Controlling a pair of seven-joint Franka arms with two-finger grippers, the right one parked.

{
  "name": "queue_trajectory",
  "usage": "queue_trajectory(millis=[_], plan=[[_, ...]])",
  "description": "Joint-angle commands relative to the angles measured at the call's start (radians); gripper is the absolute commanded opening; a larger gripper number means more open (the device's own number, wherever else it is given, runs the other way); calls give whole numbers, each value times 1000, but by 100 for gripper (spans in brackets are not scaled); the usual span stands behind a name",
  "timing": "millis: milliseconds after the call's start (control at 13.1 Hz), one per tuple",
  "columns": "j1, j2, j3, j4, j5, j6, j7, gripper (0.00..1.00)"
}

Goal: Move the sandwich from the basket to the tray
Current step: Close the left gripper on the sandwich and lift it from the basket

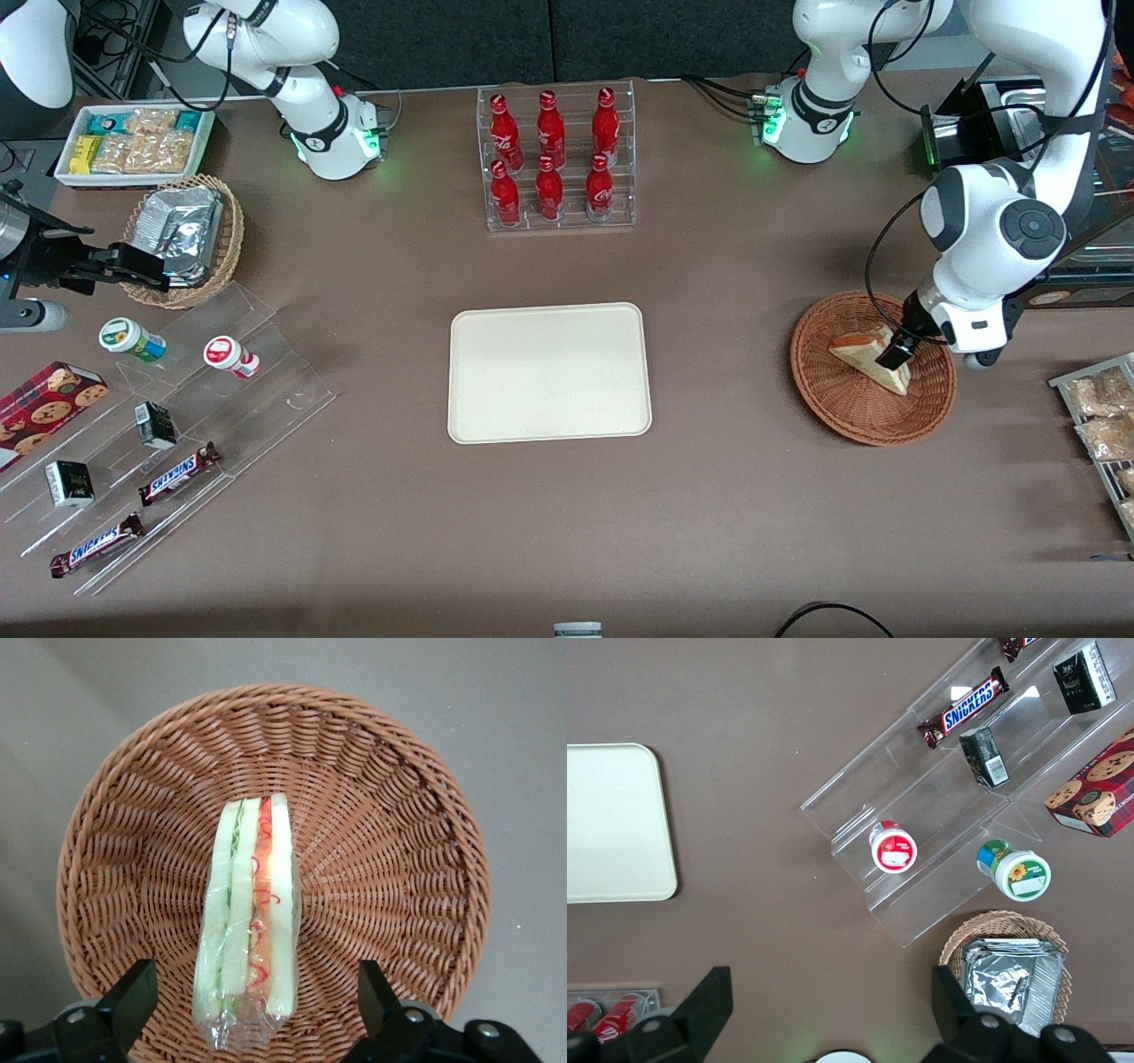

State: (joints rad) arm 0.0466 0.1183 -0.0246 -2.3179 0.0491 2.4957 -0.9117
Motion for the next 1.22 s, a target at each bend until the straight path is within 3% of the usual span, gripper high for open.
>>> queue_trajectory(millis=[0, 458, 534, 610, 839, 915, 1144], plan=[[1, -19, -2, -67, 2, 64, -19, 100], [1, 15, -2, -106, -1, 147, -26, 98], [2, 23, -2, -101, -6, 152, -27, 80], [1, 26, -2, -97, -8, 153, -41, 45], [1, 43, 0, -87, -6, 166, -50, 10], [1, 43, 2, -84, -8, 166, -50, 4], [-5, 8, 5, -54, -2, 125, -50, 2]])
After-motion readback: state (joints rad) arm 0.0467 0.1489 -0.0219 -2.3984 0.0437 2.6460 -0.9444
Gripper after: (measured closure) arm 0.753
